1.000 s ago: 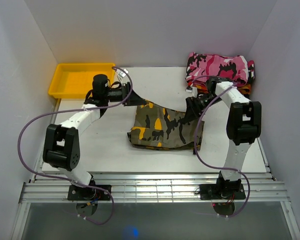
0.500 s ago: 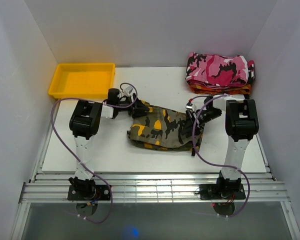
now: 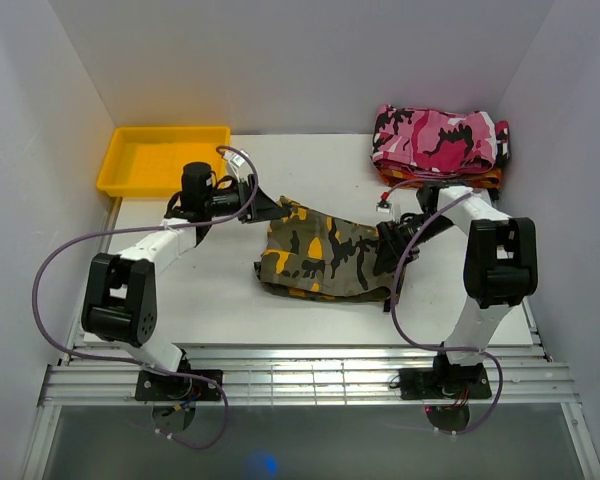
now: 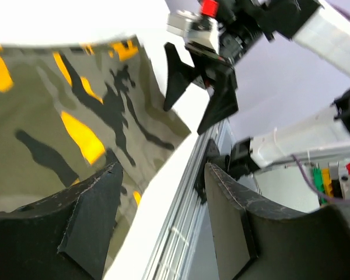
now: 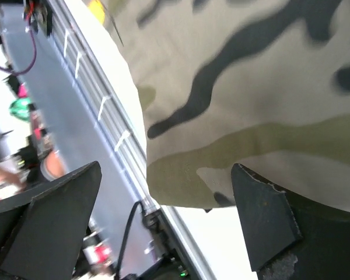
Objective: Fold and stack the trousers
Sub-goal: Fold the trousers, then neatly place the folded trousers to the corner
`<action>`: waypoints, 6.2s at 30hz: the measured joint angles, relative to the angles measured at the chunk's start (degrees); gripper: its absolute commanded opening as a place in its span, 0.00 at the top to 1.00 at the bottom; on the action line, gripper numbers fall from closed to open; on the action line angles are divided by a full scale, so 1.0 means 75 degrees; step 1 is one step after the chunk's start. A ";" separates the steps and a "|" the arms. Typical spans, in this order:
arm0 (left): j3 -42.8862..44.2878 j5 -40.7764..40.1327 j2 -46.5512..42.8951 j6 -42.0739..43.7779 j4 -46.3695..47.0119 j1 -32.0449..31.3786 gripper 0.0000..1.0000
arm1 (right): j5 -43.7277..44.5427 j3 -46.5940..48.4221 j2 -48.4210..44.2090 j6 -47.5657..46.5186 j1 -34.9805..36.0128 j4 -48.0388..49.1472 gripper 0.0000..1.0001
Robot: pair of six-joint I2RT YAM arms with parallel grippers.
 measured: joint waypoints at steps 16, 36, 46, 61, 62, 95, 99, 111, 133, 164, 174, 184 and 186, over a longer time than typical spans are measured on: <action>-0.1734 0.0050 0.1291 0.0312 -0.0565 -0.0367 0.31 | 0.0469 -0.0965 0.0886 0.0994 -0.0184 -0.0023 0.05; -0.1003 -0.4881 0.0041 1.0258 -0.1043 -0.5549 0.25 | -0.0358 -0.0711 -0.0300 0.1737 -0.2876 0.0638 0.10; -0.1005 -0.5508 0.1075 1.1648 -0.0289 -0.6572 0.30 | 0.0746 -0.2238 -0.3311 0.3191 -0.2827 0.2337 0.10; 0.0213 -0.6441 0.2410 1.0984 0.0265 -0.6665 1.00 | 0.0440 -0.3383 -0.2748 0.4424 -0.3238 0.3261 0.10; 0.0297 -0.6429 0.2416 1.0742 0.0204 -0.6627 1.00 | 0.0332 -0.3488 -0.2748 0.4494 -0.3273 0.3287 0.10; 0.0312 -0.5514 0.2145 0.7933 0.0478 -0.5936 1.00 | -0.0965 -0.6886 -0.2833 1.0410 -0.3104 0.9594 0.10; 0.0312 -0.5421 0.2145 0.7868 0.0484 -0.5913 1.00 | -0.0758 -0.7032 -0.2873 1.0987 -0.2940 1.0602 0.10; 0.0306 -0.5289 0.2101 0.7764 0.0495 -0.5904 1.00 | -0.0513 -0.7324 -0.2159 1.1995 -0.2506 1.2945 0.10; -0.0207 -0.5674 -0.0227 0.6662 -0.0545 -0.5485 0.34 | 0.0425 -0.1483 -0.1137 0.7726 -0.0539 0.7822 0.92; -0.1571 -0.5747 -0.2200 0.4759 -0.2020 -0.3573 0.32 | 0.2906 0.6050 0.1620 0.4325 0.0312 0.5689 0.92; -0.1816 -0.5718 -0.2244 0.4645 -0.2075 -0.3573 0.32 | 0.3171 0.6572 0.1816 0.4803 -0.0376 0.5963 0.92; -0.1816 -0.5706 -0.2244 0.4607 -0.2081 -0.3573 0.32 | 0.3174 0.6889 0.1874 0.5336 -0.0560 0.6854 0.92; -0.1816 -0.5706 -0.2244 0.4596 -0.2081 -0.3573 0.32 | 0.3185 0.7047 0.1926 0.5435 -0.0562 0.7053 0.92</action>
